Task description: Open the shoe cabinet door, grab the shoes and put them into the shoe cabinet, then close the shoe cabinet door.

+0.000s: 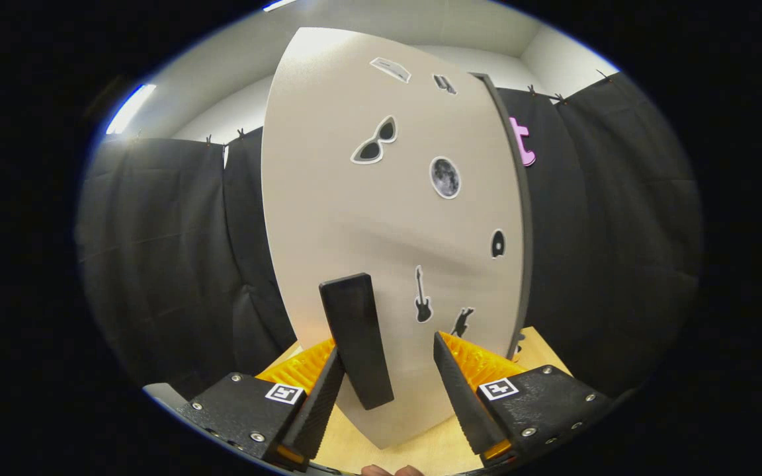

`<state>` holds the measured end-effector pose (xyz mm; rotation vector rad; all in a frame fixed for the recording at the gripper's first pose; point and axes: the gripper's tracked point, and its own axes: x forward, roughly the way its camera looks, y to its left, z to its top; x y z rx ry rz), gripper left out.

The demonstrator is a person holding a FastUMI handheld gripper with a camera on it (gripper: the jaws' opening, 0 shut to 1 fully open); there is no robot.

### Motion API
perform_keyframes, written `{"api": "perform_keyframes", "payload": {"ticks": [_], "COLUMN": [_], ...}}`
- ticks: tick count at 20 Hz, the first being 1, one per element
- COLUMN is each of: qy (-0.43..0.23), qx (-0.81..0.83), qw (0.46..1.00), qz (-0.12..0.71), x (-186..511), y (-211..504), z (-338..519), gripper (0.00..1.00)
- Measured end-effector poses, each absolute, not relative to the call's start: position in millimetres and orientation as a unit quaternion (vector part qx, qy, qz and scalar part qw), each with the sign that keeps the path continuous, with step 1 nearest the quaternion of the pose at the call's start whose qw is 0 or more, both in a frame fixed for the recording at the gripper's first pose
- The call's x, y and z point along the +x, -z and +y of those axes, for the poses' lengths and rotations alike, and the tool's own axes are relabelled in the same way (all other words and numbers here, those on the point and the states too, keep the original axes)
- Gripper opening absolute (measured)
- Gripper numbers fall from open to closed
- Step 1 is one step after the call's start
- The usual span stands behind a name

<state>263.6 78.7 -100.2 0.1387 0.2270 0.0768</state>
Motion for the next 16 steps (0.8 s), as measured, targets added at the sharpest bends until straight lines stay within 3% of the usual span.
{"api": "perform_keyframes", "payload": {"ticks": [16], "qy": [-0.021], "qx": [0.071], "qw": [0.993], "qz": [0.095], "x": [385], "y": [98], "z": [142], "gripper": [0.83]}}
